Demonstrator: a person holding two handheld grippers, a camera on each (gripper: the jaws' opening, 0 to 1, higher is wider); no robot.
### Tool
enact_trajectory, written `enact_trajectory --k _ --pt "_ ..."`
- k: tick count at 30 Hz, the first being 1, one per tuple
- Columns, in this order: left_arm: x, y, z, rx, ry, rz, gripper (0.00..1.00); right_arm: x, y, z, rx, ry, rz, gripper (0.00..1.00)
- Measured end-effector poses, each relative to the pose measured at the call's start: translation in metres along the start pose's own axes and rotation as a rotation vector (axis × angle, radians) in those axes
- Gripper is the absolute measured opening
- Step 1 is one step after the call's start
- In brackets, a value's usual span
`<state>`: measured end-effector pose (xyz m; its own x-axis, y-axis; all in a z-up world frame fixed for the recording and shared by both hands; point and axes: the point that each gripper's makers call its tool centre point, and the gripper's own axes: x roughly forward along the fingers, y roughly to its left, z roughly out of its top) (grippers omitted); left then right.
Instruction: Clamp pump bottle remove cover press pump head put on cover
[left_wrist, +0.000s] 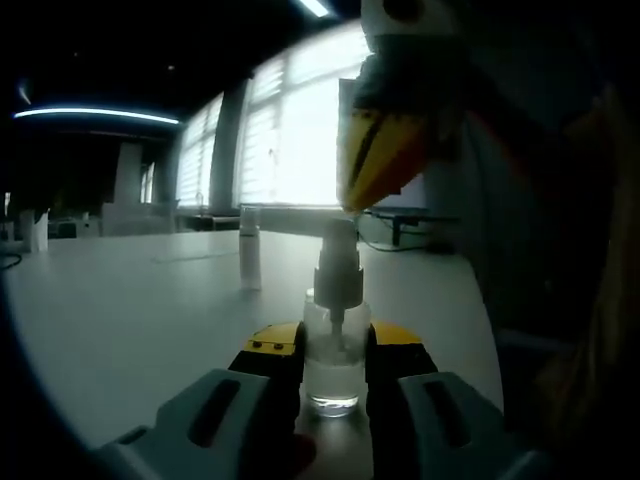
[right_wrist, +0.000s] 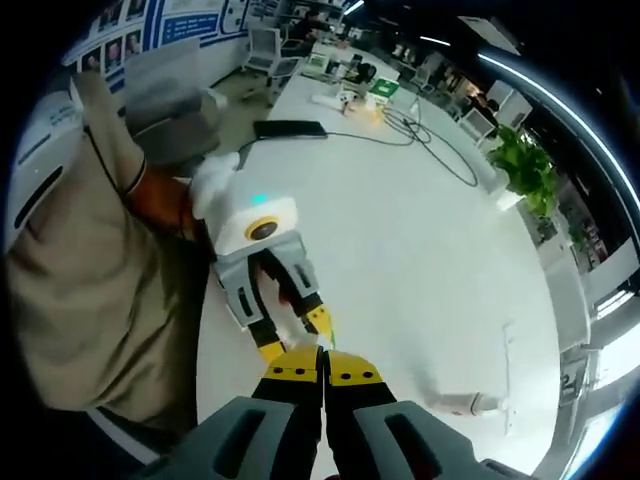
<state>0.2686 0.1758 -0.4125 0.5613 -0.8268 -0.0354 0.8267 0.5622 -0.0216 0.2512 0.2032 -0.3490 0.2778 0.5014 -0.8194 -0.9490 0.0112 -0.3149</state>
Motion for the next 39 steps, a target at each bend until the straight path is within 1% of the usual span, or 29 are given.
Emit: enact_trajectory --k 4,8,13,16,18,21,22,24,26,29,34,39 --pt "0.0000 0.0004 -0.0002 0.001 0.000 0.000 0.15 0.0028 -0.0022 -0.0033 0.003 0.025 0.016 0.00" --pt "0.0000 0.0014 -0.0004 0.001 0.000 -0.001 0.15 0.0027 -0.0020 -0.0034 0.002 0.032 0.021 0.00" --pt "-0.0001 0.0009 -0.0004 0.003 0.000 -0.002 0.15 0.0035 0.0002 -0.0014 -0.034 0.043 0.044 0.00" --pt "-0.0001 0.0008 -0.0005 0.005 0.000 -0.002 0.15 0.0040 0.0000 -0.0011 -0.039 0.054 0.060 0.00" --pt "0.0000 -0.0003 -0.0003 0.007 0.000 -0.004 0.15 0.0039 0.0002 -0.0016 -0.036 0.067 0.081 0.00" --pt "0.0000 -0.0006 -0.0002 0.008 0.000 -0.004 0.15 0.0039 0.0013 -0.0028 -0.057 0.092 0.115 0.00" --pt "0.0000 0.0000 -0.0001 0.005 -0.001 -0.002 0.15 0.0041 0.0009 -0.0027 -0.049 0.099 0.118 0.00" --pt "-0.0003 -0.0001 -0.0004 0.006 0.000 -0.002 0.15 0.0050 0.0010 -0.0021 -0.072 0.123 0.133 0.00" --pt "-0.0007 0.0000 -0.0005 0.003 -0.001 0.001 0.15 0.0076 -0.0032 -0.0005 -0.086 0.133 0.102 0.00" --pt "-0.0006 -0.0015 -0.0009 0.008 0.001 -0.002 0.15 0.0062 -0.0004 -0.0019 -0.110 0.153 0.115 0.00" --pt "-0.0008 -0.0026 -0.0007 0.010 0.001 -0.002 0.15 0.0061 -0.0004 -0.0024 -0.113 0.164 0.121 0.00" --pt "-0.0010 -0.0038 -0.0002 0.011 0.001 -0.002 0.15 0.0058 0.0012 -0.0024 -0.140 0.174 0.133 0.00"
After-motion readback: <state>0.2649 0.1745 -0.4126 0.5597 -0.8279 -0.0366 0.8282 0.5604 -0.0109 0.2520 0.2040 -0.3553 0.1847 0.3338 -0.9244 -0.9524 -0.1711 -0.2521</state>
